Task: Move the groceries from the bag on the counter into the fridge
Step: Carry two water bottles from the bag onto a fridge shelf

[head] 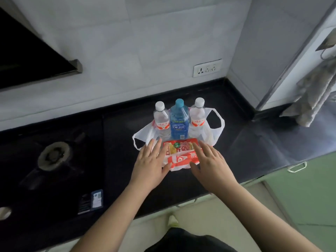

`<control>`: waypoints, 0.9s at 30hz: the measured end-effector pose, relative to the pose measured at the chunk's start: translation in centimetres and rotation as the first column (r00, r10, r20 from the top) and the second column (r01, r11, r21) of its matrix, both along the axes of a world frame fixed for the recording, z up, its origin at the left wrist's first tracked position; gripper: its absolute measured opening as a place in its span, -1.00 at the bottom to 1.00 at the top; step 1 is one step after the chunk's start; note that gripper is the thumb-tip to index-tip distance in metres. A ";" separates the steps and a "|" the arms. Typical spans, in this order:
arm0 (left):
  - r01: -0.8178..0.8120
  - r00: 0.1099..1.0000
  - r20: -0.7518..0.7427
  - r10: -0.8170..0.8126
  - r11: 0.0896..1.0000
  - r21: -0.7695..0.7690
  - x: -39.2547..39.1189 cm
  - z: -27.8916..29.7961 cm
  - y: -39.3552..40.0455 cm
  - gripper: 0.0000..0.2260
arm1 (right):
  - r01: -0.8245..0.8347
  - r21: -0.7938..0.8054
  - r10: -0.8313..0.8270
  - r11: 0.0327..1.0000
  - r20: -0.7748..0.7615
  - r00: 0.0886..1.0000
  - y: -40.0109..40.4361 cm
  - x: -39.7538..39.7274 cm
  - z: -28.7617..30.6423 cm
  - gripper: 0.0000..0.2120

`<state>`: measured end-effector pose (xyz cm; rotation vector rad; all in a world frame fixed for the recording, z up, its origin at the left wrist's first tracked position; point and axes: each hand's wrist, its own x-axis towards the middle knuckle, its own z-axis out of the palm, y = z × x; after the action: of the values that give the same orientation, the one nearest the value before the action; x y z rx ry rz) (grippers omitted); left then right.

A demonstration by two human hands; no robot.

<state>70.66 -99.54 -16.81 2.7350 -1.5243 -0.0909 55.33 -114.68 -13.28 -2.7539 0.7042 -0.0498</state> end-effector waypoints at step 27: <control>-0.696 0.511 -0.705 0.491 0.719 -0.004 6.0 -4.8 -9.4 -0.56 | 0.372 0.728 -0.333 0.576 -0.206 0.920 -11.8 8.8 -5.6 -0.49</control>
<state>76.62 -108.96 -21.64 2.3900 -0.3101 -0.6884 64.16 -126.50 -18.93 -1.7729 1.0022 0.1894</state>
